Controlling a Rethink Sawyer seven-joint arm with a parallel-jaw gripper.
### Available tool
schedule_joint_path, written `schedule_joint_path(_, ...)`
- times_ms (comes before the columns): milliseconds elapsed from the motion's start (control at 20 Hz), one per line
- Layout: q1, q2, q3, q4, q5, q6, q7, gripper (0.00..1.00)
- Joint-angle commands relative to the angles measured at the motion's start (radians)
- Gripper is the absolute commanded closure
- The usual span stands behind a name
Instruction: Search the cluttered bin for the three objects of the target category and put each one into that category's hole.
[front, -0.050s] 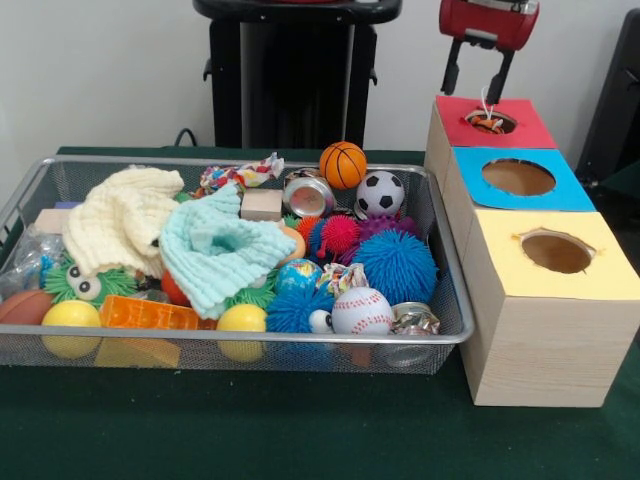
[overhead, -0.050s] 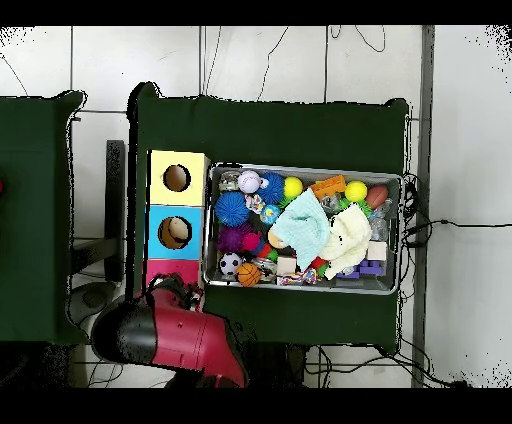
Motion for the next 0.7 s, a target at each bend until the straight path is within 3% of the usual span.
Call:
schedule_joint_path(50,-0.026,0.046,0.071,0.021,0.001,-0.015,0.172,1.0)
schedule_joint_path(400,-0.014,0.043,0.074,0.03,0.016,-0.012,0.188,1.0)
schedule_joint_path(700,0.039,0.06,0.053,0.034,0.027,-0.042,0.233,1.0)
